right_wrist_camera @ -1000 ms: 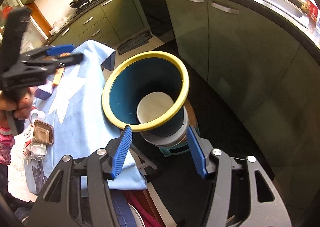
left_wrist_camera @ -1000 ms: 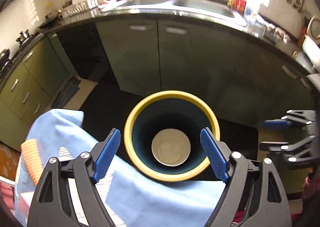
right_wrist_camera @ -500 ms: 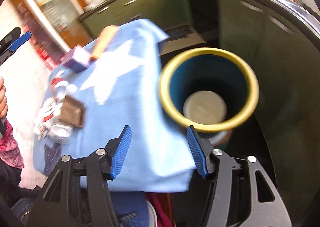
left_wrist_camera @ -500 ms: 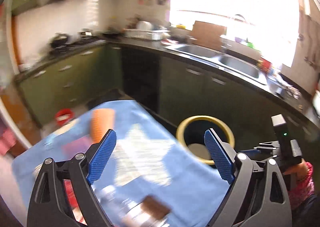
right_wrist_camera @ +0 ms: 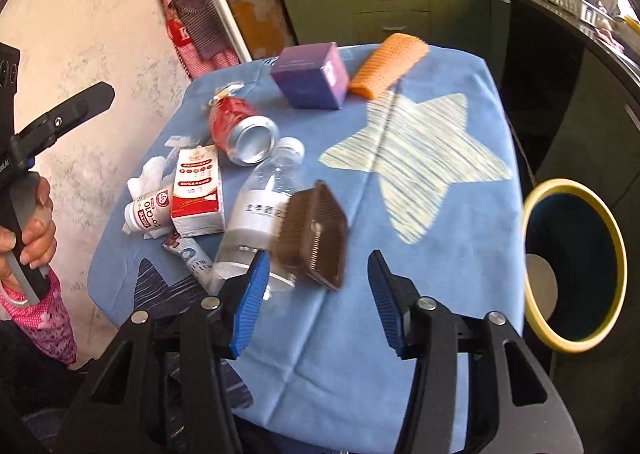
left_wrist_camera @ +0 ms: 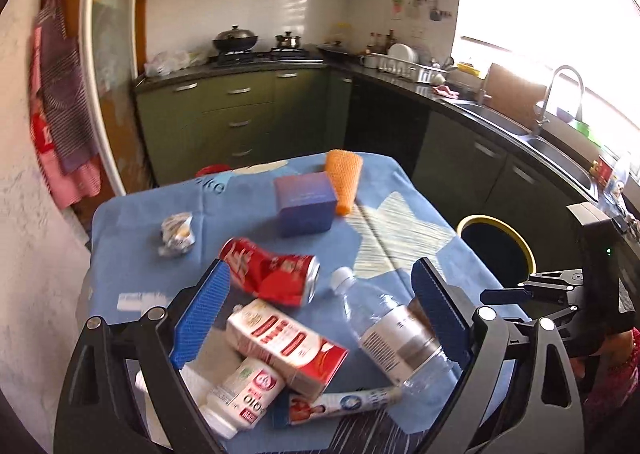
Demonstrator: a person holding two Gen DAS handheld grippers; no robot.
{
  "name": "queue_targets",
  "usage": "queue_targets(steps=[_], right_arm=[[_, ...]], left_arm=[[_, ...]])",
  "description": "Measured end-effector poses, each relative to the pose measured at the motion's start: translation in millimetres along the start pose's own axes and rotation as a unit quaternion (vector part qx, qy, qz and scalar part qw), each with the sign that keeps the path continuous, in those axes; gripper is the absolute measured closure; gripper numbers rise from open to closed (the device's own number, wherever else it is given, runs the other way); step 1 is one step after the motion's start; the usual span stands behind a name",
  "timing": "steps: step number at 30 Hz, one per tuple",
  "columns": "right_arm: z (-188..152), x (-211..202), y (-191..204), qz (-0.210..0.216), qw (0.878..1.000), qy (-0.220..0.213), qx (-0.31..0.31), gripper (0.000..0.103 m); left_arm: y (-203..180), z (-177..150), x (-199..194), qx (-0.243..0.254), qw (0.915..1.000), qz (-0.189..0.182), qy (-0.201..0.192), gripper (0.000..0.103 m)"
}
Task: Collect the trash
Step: 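Grasp the brown plastic tray with the right tool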
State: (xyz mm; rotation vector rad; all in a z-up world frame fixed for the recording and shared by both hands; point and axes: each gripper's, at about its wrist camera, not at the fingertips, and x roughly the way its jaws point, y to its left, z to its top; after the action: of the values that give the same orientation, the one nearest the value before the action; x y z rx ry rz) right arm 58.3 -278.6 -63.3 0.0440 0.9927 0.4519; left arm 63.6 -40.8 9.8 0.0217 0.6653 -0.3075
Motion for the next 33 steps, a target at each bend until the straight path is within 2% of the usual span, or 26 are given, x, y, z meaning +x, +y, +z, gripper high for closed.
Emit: queue_targets(steps=[5,10,13,15,16,24,26,30,33], right_arm=[[6.8,19.4,14.3,-0.017,1.000,0.002,-0.014,0.061],[10.1,35.1,19.4,-0.026,0.999,0.013,-0.024,0.064],[11.8,40.1,18.1,-0.032,0.999,0.015,-0.024,0.080],[11.4,40.7,17.4,-0.034,0.999,0.014,-0.024,0.085],[10.8,40.7,17.1,-0.033,0.999,0.013,-0.026,0.095],[6.2,13.0,11.9,-0.027,0.999,-0.025,-0.016,0.096],[4.8,-1.1,-0.7,-0.041,0.998,-0.043,0.000,0.096],[3.3,-24.8,-51.3,-0.099,0.991,-0.070,0.053,0.096],[2.2,-28.5,-96.6,-0.156,0.982,-0.062,0.088,0.096]], left_arm=[[2.9,-18.1,-3.6,-0.017,0.9996,0.019,-0.009,0.009],[3.0,-27.6,0.1,-0.030,0.9994,0.019,0.000,0.009],[1.6,-28.6,4.7,-0.035,0.9992,0.019,0.007,0.009],[1.9,-29.5,7.8,-0.037,0.9991,0.019,0.011,0.009],[1.9,-29.0,8.2,-0.038,0.9990,0.018,0.012,0.009],[-5.1,-30.6,11.2,-0.032,0.9992,0.022,0.013,0.009],[-7.6,-30.8,11.4,-0.028,0.9993,0.021,0.014,0.009],[-14.7,-31.0,11.8,-0.019,0.9995,0.019,0.014,0.009],[-20.4,-31.5,13.9,-0.014,0.9996,0.016,0.015,0.009]])
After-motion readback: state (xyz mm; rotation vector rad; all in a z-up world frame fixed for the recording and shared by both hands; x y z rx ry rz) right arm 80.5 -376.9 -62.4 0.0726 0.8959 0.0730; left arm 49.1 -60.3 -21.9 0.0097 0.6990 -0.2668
